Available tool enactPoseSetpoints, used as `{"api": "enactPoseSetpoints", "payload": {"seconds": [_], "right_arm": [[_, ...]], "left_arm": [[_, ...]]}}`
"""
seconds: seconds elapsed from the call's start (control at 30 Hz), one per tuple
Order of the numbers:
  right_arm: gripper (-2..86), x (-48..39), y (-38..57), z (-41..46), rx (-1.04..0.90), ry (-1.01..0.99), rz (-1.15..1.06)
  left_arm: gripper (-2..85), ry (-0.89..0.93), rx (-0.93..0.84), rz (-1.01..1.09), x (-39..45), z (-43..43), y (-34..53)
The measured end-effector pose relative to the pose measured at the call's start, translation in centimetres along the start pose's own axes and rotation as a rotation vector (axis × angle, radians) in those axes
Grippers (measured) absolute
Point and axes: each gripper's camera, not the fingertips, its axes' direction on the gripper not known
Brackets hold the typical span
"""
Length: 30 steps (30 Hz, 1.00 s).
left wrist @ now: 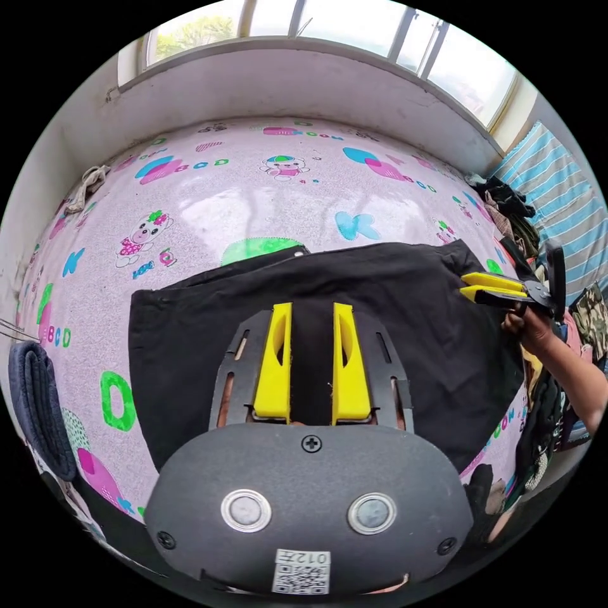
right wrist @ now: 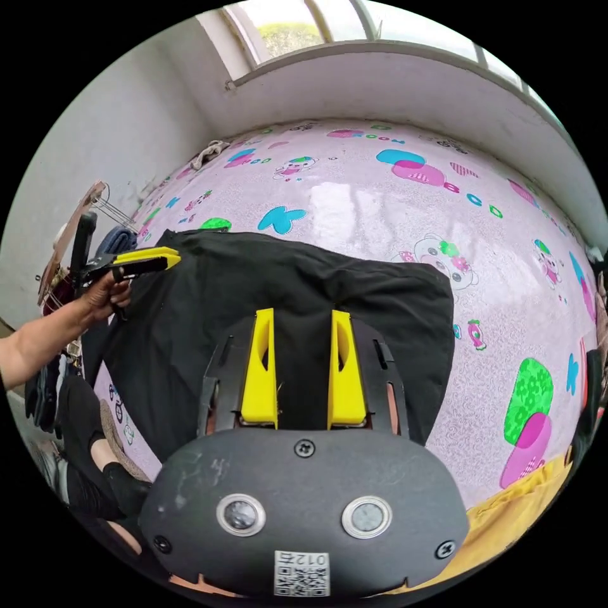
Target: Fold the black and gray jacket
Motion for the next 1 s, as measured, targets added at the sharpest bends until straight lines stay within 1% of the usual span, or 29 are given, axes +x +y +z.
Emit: {"api": "enactPoseSetpoints", "payload": {"seconds": [0.1,0.2,0.27,0.33,0.4,0.47,0.57,0.63,0.7,0.8,0.9,1.0], "right_arm": [[12.4,0.7,0.4,-6.0,0.084,-0.015,0.076],[12.4,1.0,2.8,-11.8,0.162,0.057,0.146],[12.9,2.4,4.7,-16.0,0.221,0.090,0.245],[11.6,4.3,5.7,-19.0,0.239,0.041,0.319],[8.6,6.0,6.5,-21.0,0.201,-0.060,0.322],[7.1,6.5,7.8,-22.5,0.094,-0.165,0.265],[7.4,5.6,9.1,-23.5,-0.051,-0.137,0.216],[7.5,5.8,9.5,-24.2,-0.069,-0.142,0.234],[7.4,6.5,9.1,-24.5,-0.069,-0.193,0.262],[7.1,6.3,6.8,-24.5,-0.072,-0.243,0.259],[6.6,4.7,3.3,-24.1,-0.107,-0.276,0.207],[4.5,3.0,0.1,-23.9,-0.154,-0.303,0.150]], "left_arm": [[10.6,0.015,0.060,-0.032,-1.8,-4.2,3.4],[10.7,0.012,0.114,-0.100,-4.4,-7.7,8.0],[10.8,-0.004,0.125,-0.150,-6.0,-9.4,10.6],[10.9,-0.022,0.133,-0.189,-7.7,-11.2,13.0],[11.1,0.003,0.108,-0.218,-10.2,-13.3,15.6],[11.2,0.069,0.069,-0.198,-12.2,-14.5,17.1],[11.8,0.225,-0.032,-0.130,-15.5,-16.0,19.0],[12.3,0.279,-0.093,-0.111,-17.3,-16.6,19.9],[12.9,0.321,-0.138,-0.113,-19.1,-17.1,21.0],[13.5,0.349,-0.182,-0.097,-20.0,-17.1,22.2],[13.8,0.360,-0.200,-0.073,-20.0,-16.9,23.0],[13.7,0.373,-0.169,-0.069,-20.2,-16.9,23.1]]}}
